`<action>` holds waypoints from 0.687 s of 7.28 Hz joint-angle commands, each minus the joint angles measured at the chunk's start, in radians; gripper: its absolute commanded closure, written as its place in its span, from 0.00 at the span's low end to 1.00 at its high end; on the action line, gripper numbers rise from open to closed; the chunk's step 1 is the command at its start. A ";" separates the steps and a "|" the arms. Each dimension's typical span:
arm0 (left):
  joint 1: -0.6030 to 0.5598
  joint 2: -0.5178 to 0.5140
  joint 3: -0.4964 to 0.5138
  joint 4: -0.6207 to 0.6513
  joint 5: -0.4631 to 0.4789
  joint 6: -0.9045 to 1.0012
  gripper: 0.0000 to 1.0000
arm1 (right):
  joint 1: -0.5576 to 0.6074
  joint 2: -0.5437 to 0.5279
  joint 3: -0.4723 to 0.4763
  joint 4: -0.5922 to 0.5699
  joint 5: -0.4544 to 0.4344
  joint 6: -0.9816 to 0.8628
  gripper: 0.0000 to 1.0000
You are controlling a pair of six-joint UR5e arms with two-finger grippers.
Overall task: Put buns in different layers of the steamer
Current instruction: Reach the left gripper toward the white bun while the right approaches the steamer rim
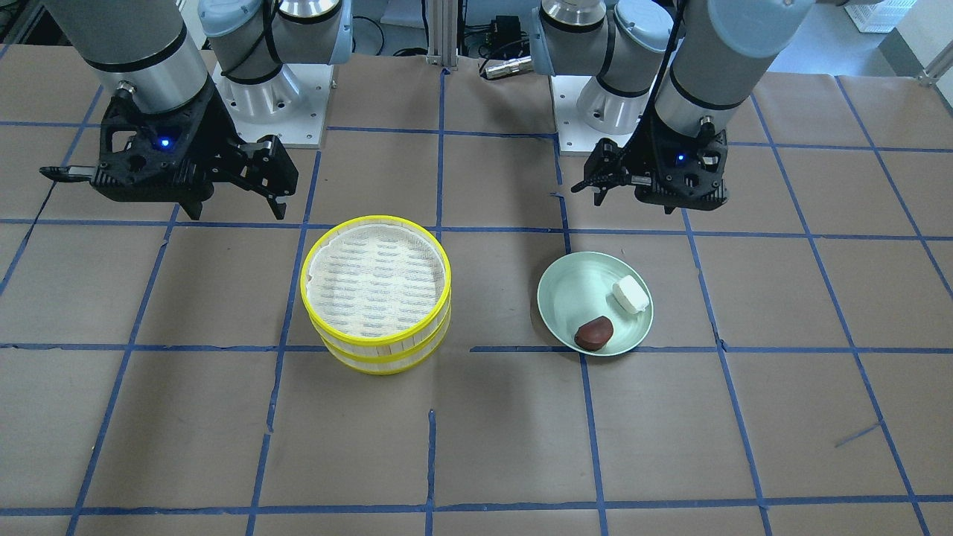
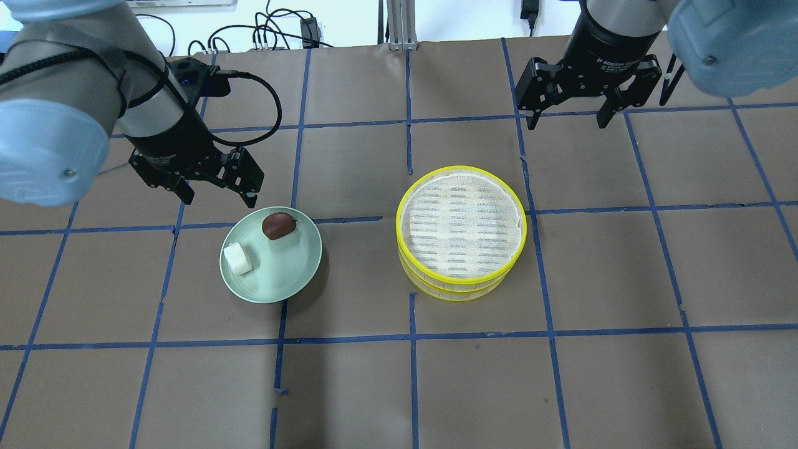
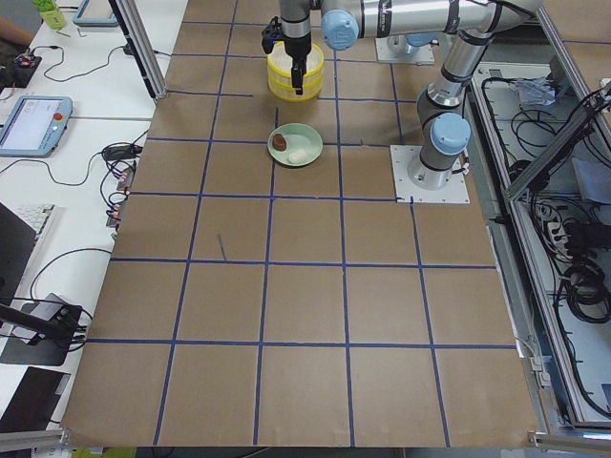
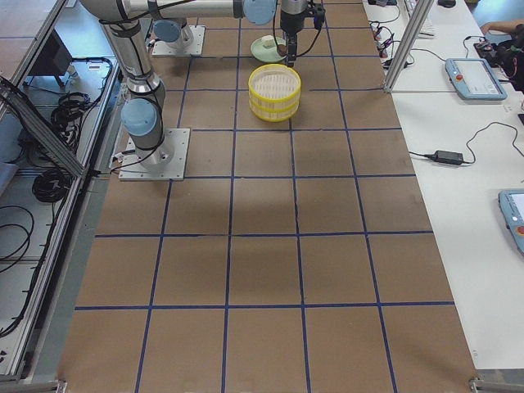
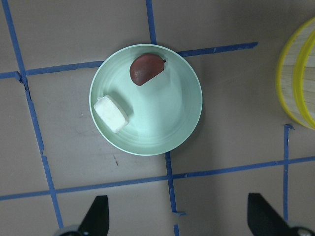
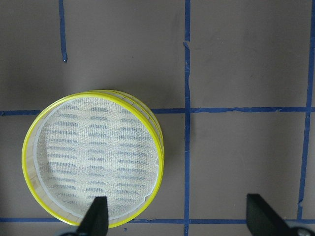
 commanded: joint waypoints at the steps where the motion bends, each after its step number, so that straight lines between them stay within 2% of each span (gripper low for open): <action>1: 0.005 -0.011 -0.144 0.167 0.070 0.015 0.00 | -0.002 0.001 0.001 0.008 -0.002 -0.005 0.00; 5: 0.089 -0.143 -0.181 0.282 0.072 0.098 0.00 | 0.009 -0.004 0.041 -0.005 -0.002 -0.001 0.00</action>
